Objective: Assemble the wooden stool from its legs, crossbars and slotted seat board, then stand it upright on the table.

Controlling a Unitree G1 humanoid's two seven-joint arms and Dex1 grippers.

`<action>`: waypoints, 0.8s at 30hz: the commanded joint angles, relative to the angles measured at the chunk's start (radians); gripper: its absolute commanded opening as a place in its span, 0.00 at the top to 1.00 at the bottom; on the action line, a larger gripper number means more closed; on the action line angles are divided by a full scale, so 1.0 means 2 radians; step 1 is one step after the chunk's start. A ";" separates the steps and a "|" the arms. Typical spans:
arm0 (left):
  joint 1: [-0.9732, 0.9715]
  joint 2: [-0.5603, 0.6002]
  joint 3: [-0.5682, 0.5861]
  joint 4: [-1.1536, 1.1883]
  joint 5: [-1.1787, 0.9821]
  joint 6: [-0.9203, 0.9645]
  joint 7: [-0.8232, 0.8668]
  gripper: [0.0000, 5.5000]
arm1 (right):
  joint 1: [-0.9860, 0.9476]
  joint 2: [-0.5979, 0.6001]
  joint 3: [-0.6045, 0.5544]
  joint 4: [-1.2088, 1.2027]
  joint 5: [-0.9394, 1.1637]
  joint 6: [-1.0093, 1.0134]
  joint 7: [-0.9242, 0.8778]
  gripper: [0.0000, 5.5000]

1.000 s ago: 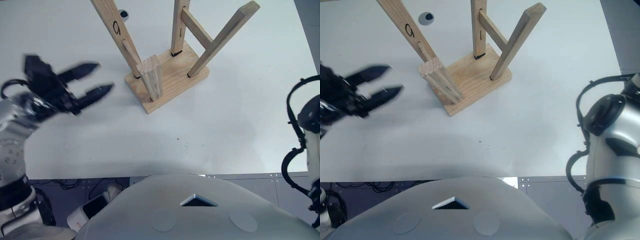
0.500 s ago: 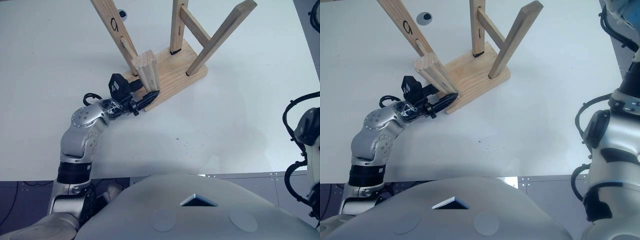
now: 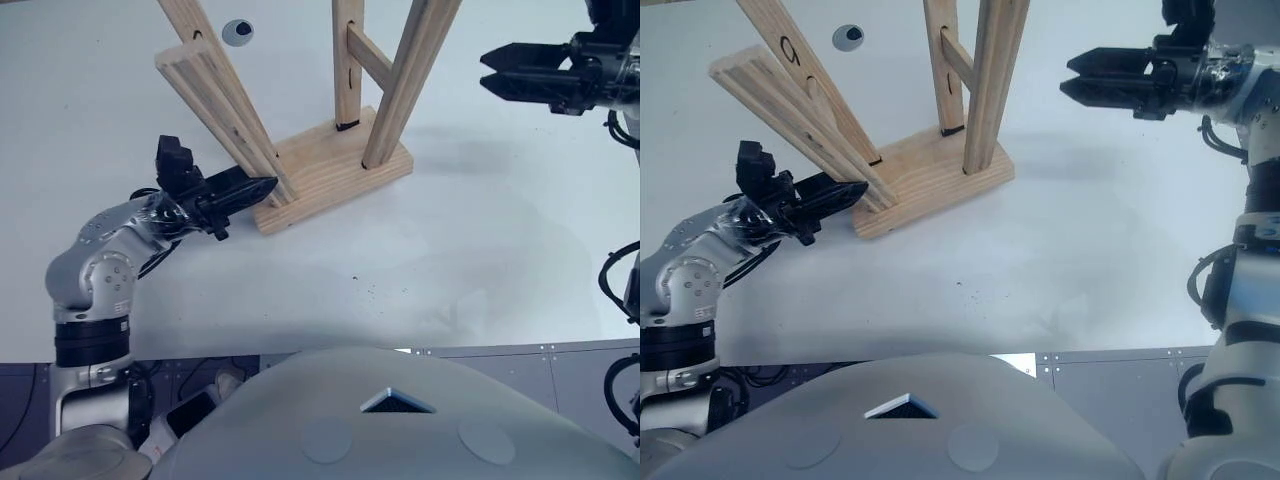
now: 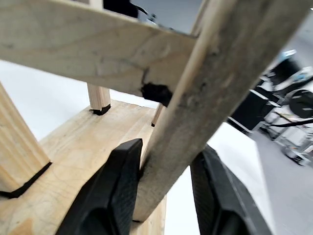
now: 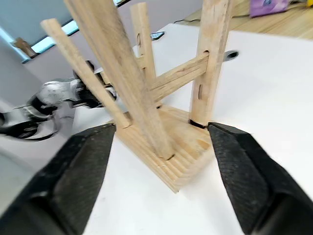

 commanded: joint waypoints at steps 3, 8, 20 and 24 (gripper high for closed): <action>-0.033 0.051 -0.002 0.018 -0.022 0.056 -0.050 0.77 | 0.024 0.045 0.045 -0.016 -0.013 0.033 0.026 0.18; -0.056 0.056 -0.011 0.026 -0.028 0.078 -0.072 0.79 | 0.038 0.109 0.068 -0.017 -0.021 0.050 0.007 0.14; -0.126 0.047 -0.004 0.107 -0.038 0.156 -0.031 0.80 | 0.011 0.079 0.149 -0.041 0.028 0.248 0.052 0.50; -0.181 0.020 -0.003 0.178 -0.016 0.214 0.072 0.80 | -0.030 0.120 0.116 0.013 0.033 0.311 0.003 0.61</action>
